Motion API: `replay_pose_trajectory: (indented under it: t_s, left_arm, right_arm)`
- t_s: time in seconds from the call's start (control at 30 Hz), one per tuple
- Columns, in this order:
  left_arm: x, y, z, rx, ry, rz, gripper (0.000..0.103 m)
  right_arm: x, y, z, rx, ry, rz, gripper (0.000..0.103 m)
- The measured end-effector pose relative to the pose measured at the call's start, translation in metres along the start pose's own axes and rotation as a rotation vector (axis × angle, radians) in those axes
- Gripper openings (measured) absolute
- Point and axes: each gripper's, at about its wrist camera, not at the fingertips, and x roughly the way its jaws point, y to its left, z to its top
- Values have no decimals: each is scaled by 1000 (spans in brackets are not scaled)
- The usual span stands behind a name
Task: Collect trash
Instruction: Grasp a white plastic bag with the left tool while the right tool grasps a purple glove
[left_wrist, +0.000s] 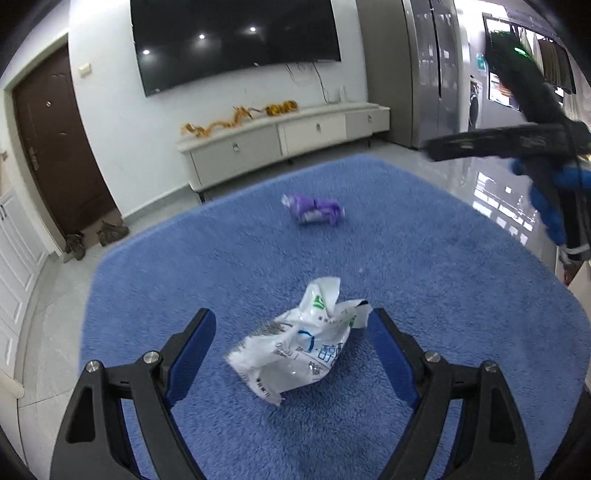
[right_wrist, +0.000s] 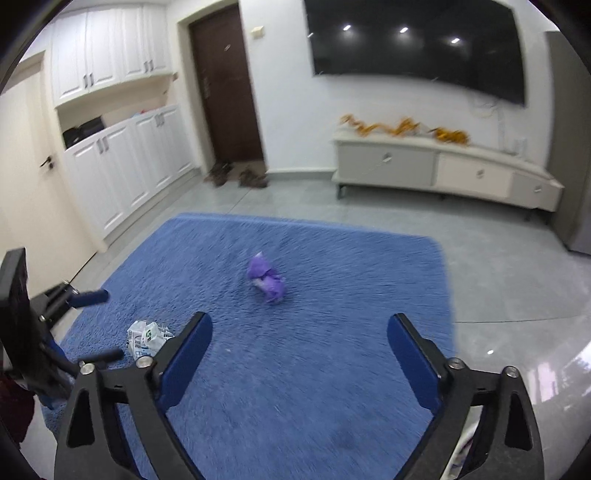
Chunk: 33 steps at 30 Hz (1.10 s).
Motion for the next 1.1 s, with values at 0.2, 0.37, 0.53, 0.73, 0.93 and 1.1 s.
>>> replay_pose_trajectory:
  t_s: [0.2,0.37,0.53,0.73,0.93,1.1]
  left_arm:
    - [27,5,-7,-27,53,-35,69]
    - [35,19,-11,-74,51,-86,59]
    - [32,16,-13,-73,53,-101,43]
    - [24,12,-15,-96,43,-48,34]
    - [-4,10,-12,-175,14,31,30]
    - [-36,-2,-7,-177,-25,110,30]
  right_arm:
    - [82,19,19,-15,93,99,87]
    - [137,27,28,-27,146,119,78]
    - [166,27,31,-12,171,123,60]
    - [166,25,27,10,169,114,42]
    - [107,31,16,-23,92,107,41]
    - [30,28,-4,-29,25,93,41]
